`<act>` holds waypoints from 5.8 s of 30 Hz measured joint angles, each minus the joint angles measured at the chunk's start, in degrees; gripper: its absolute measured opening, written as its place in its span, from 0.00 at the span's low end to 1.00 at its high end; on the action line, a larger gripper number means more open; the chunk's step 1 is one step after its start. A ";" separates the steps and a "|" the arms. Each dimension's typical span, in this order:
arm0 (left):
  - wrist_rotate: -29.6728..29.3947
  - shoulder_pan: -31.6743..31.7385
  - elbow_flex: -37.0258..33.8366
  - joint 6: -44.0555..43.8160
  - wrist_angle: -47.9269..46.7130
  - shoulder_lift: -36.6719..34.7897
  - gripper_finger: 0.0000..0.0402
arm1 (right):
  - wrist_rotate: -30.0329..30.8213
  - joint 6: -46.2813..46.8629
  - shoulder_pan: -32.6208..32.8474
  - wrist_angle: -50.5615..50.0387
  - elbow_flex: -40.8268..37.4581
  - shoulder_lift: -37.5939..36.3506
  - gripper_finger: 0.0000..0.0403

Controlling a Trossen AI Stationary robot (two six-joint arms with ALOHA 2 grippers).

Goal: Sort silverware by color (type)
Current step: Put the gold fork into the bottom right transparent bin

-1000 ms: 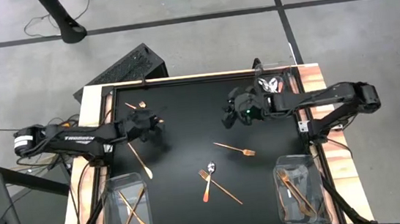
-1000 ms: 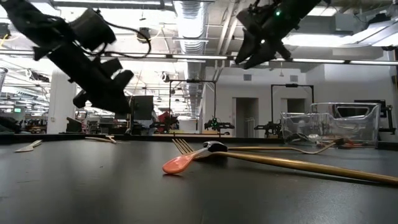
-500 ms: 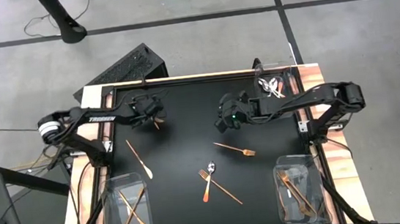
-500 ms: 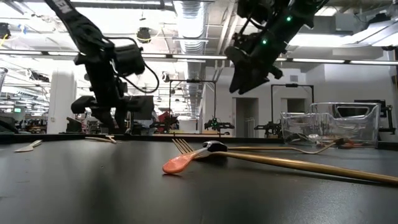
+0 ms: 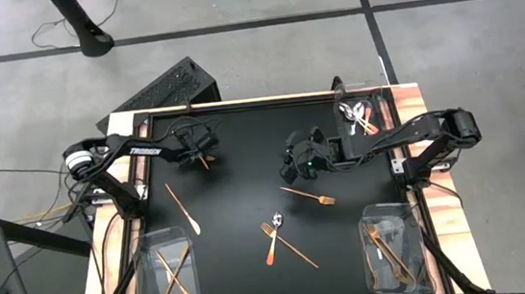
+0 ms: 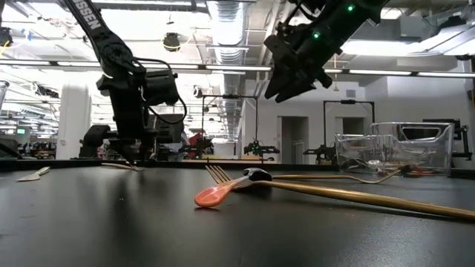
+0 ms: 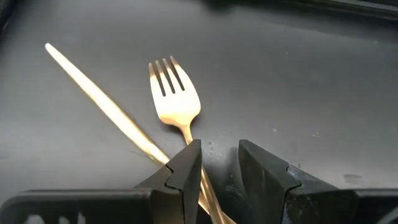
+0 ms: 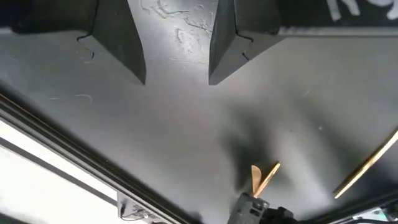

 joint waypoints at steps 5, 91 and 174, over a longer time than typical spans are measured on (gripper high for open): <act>-0.96 -0.23 -0.10 -0.96 0.11 -0.12 0.25 | 0.04 -0.27 0.00 -0.36 0.00 0.00 0.48; 55.00 -20.92 -0.88 59.99 48.95 -10.88 0.01 | -10.20 -7.47 7.23 57.65 -22.78 0.00 0.49; 12.96 -35.65 -0.81 76.06 31.30 -10.88 0.22 | -66.97 25.75 15.52 -69.99 17.17 -17.63 0.03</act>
